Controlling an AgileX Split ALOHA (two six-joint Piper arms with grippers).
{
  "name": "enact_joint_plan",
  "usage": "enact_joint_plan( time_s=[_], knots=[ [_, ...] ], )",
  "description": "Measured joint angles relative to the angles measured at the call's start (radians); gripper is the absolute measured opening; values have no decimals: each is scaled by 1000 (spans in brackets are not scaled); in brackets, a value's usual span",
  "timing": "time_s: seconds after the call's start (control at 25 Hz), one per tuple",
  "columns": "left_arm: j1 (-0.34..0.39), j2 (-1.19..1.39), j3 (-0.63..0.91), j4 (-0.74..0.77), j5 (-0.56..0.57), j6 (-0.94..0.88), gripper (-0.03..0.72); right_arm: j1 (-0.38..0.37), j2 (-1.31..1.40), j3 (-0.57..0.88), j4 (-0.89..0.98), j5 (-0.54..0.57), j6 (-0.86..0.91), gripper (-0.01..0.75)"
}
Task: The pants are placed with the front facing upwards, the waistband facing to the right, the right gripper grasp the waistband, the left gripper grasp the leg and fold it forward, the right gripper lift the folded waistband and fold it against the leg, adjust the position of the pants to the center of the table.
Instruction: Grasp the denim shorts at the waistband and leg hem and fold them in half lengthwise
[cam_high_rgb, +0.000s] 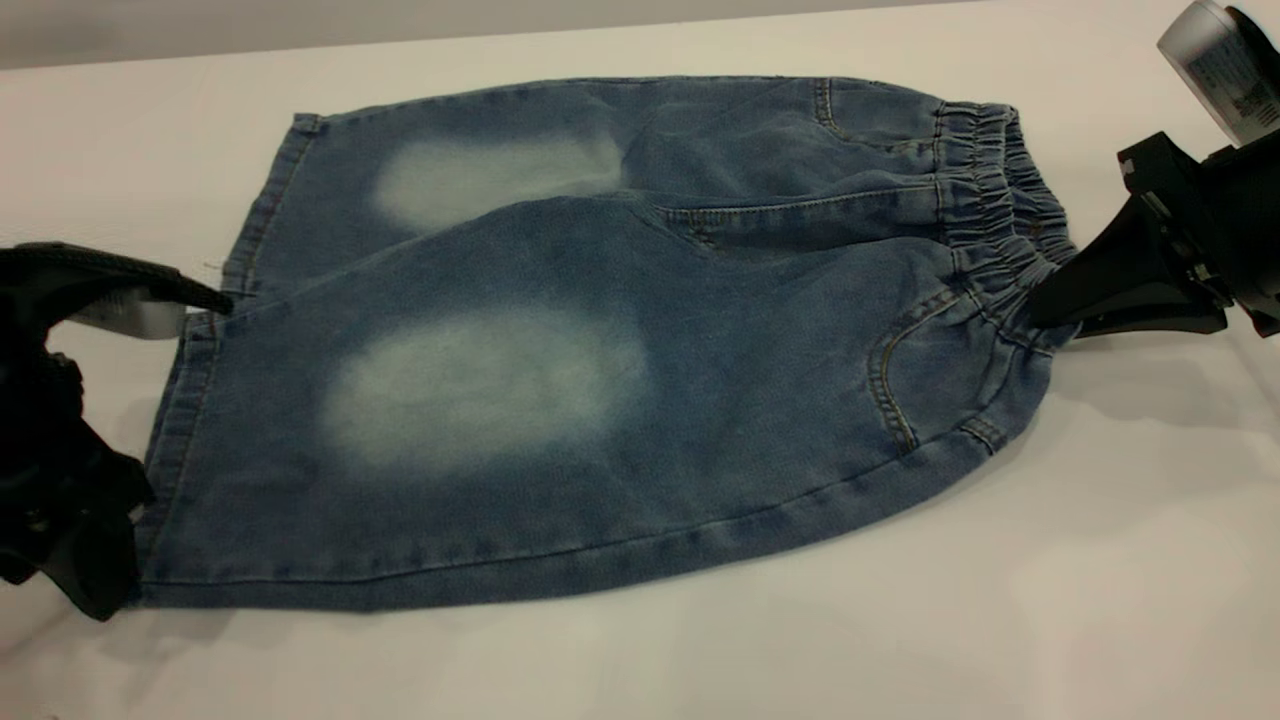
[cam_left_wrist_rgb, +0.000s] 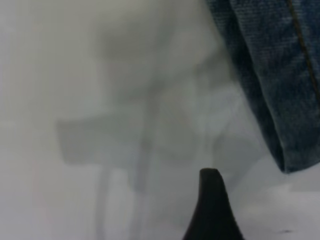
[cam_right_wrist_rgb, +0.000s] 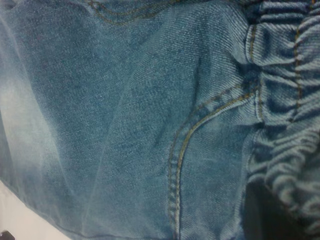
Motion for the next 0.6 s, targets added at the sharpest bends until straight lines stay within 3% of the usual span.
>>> enact_joint_plan(
  time_s=[0.6],
  knots=[
    [-20, 9, -41, -31, -6, 3, 451, 0, 0, 0, -2, 0, 0, 36]
  ],
)
